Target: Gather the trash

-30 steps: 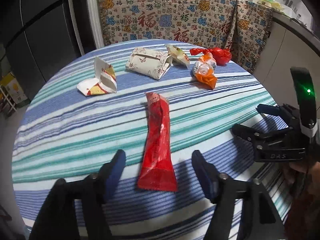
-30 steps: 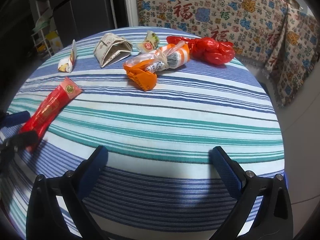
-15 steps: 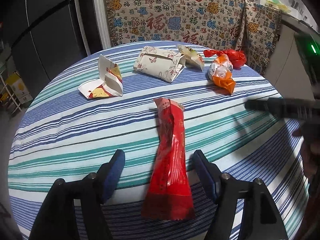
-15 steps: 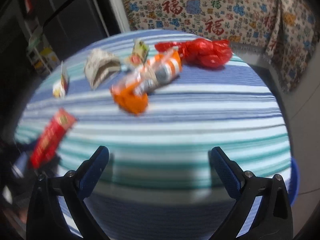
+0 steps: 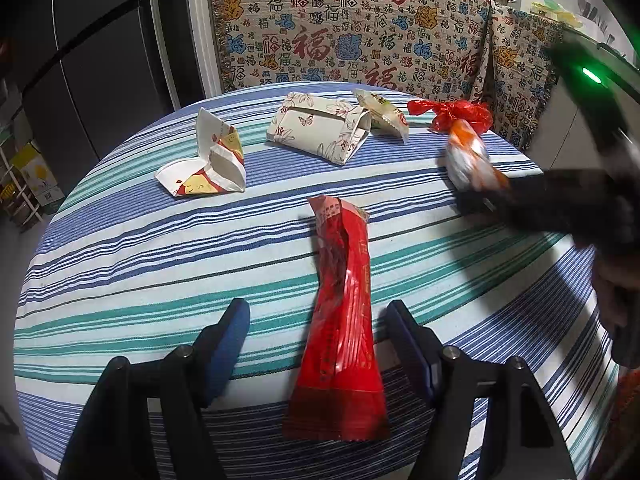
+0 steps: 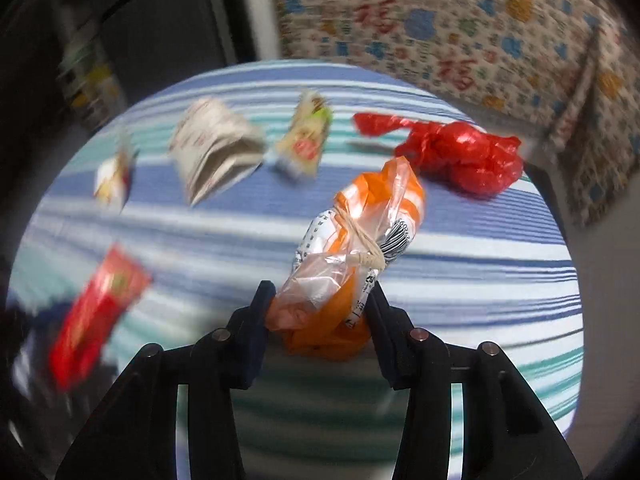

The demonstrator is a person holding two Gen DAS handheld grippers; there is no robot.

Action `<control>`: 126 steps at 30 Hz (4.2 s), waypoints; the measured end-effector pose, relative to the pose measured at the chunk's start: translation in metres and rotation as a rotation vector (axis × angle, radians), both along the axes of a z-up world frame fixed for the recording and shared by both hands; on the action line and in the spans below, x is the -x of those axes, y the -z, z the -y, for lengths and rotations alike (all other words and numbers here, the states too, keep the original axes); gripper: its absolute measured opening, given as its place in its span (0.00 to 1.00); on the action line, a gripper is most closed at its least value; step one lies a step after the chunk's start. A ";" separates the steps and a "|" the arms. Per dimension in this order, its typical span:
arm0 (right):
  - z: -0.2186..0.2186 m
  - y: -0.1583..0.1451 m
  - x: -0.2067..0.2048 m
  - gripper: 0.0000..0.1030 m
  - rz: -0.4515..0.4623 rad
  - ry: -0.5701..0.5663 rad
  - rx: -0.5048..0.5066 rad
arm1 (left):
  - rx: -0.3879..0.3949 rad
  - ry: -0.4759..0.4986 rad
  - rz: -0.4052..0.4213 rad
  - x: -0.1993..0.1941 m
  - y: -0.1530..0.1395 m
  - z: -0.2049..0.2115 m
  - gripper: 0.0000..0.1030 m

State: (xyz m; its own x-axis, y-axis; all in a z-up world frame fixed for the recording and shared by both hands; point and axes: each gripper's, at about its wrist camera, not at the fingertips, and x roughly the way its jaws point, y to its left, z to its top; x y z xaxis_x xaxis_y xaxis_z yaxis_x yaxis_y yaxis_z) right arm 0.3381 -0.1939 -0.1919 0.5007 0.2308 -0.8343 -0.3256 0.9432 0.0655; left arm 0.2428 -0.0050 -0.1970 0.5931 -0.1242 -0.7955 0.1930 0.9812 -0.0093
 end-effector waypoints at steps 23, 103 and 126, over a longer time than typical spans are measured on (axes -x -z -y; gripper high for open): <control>0.043 0.017 0.064 1.00 0.062 0.007 0.025 | -0.024 -0.008 -0.018 -0.005 0.004 -0.011 0.91; 0.401 -0.015 0.119 0.45 0.021 0.583 -0.147 | 0.246 0.531 -0.156 -0.001 -0.026 0.397 0.12; 0.442 0.015 0.128 0.75 -0.020 0.655 -0.268 | 0.218 0.540 -0.224 -0.026 0.050 0.458 0.45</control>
State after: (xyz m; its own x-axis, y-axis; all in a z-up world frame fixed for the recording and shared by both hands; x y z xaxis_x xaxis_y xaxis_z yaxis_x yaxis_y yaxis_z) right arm 0.2105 -0.6361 -0.2066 0.5917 0.0857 -0.8016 0.3072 0.8953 0.3225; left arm 0.2692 -0.4629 -0.2467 0.2230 -0.5340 -0.8155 0.6318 0.7163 -0.2963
